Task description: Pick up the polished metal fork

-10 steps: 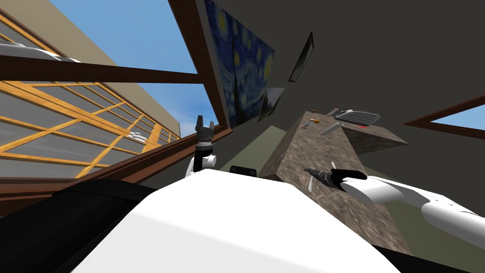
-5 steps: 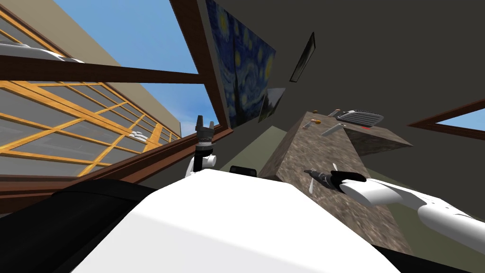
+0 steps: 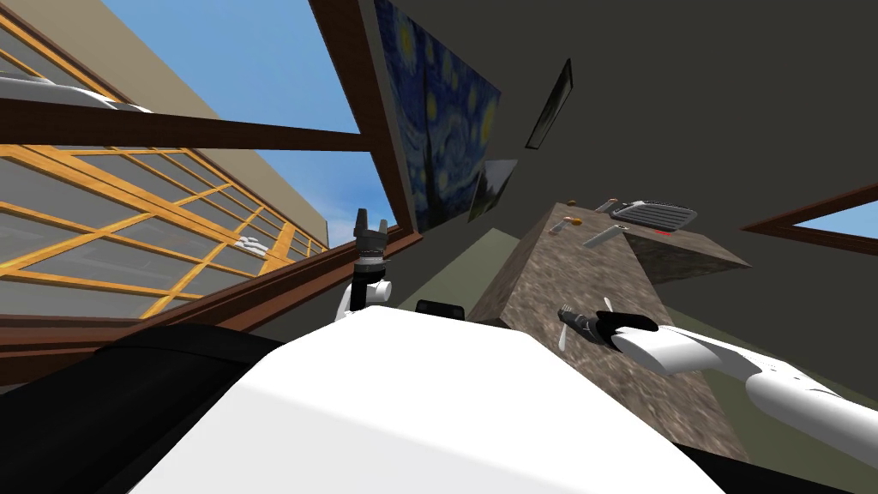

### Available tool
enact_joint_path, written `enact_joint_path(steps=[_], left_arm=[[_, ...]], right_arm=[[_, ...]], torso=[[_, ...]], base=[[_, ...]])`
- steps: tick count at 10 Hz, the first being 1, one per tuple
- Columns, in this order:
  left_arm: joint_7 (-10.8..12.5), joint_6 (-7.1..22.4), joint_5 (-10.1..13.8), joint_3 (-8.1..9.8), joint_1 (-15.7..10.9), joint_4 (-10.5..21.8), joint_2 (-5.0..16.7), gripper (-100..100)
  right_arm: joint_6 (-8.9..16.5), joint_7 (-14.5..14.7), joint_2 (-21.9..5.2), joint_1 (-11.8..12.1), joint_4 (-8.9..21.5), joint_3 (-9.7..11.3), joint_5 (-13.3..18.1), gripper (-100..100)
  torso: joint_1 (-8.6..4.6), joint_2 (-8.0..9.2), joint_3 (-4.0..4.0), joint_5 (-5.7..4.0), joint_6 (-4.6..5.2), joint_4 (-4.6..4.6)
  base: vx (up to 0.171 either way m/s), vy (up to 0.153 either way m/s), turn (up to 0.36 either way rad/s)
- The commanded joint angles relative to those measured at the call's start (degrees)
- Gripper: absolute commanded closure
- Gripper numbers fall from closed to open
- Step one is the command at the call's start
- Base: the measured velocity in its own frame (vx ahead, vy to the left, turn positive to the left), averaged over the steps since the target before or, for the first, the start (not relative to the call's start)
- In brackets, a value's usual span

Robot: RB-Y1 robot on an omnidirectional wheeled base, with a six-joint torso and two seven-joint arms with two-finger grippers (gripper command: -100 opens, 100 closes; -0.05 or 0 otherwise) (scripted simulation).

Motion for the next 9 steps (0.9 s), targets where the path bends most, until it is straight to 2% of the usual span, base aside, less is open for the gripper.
enact_joint_path(steps=[1, 3, 4, 5, 7, 8, 9], left_arm=[[0.00, 0.00, 0.00, 0.00, 0.00, 0.00, 0.00, 0], [0.00, 0.00, 0.00, 0.00, 0.00, 0.00, 0.00, 0], [0.00, 0.00, 0.00, 0.00, 0.00, 0.00, 0.00, 0], [0.00, 0.00, 0.00, 0.00, 0.00, 0.00, 0.00, 0], [0.00, 0.00, 0.00, 0.00, 0.00, 0.00, 0.00, 0], [0.00, 0.00, 0.00, 0.00, 0.00, 0.00, 0.00, 0], [0.00, 0.00, 0.00, 0.00, 0.00, 0.00, 0.00, 0]], right_arm=[[0.00, 0.00, 0.00, 0.00, 0.00, 0.00, 0.00, 100], [-0.03, 0.03, 0.00, -0.03, -0.03, -0.02, 0.01, 100], [-0.03, 0.03, 0.00, -0.03, -0.03, -0.02, 0.01, 0], [-0.11, -0.21, -1.94, 0.05, -1.34, -0.14, -1.19, 100], [0.03, -0.23, -3.83, -0.14, -2.63, -0.28, -2.48, 100], [-0.08, -0.61, -3.13, 0.07, -2.31, -0.30, -1.55, 100], [-0.03, -0.65, -3.23, 0.04, -2.40, -0.32, -1.61, 0]], torso=[[0.00, 0.00, 0.00, 0.00, 0.00, 0.00], [-0.02, 0.00, 0.00, 0.00, 0.04, -0.01], [-0.02, 0.00, 0.00, 0.00, 0.04, -0.01], [-0.02, 0.00, 0.00, 0.00, 0.04, -0.01], [0.05, 0.03, 0.02, 0.04, 0.05, 0.00], [0.07, 0.08, 0.05, 0.04, 0.06, 0.02], [0.03, 0.07, 0.04, 0.01, 0.06, 0.01]], base=[[0.000, 0.000, 0.000], [0.000, 0.000, 0.000], [0.000, 0.000, 0.000], [0.001, 0.003, -0.037], [-0.015, 0.009, -0.049], [-0.012, 0.005, -0.010], [0.000, 0.000, 0.000]])
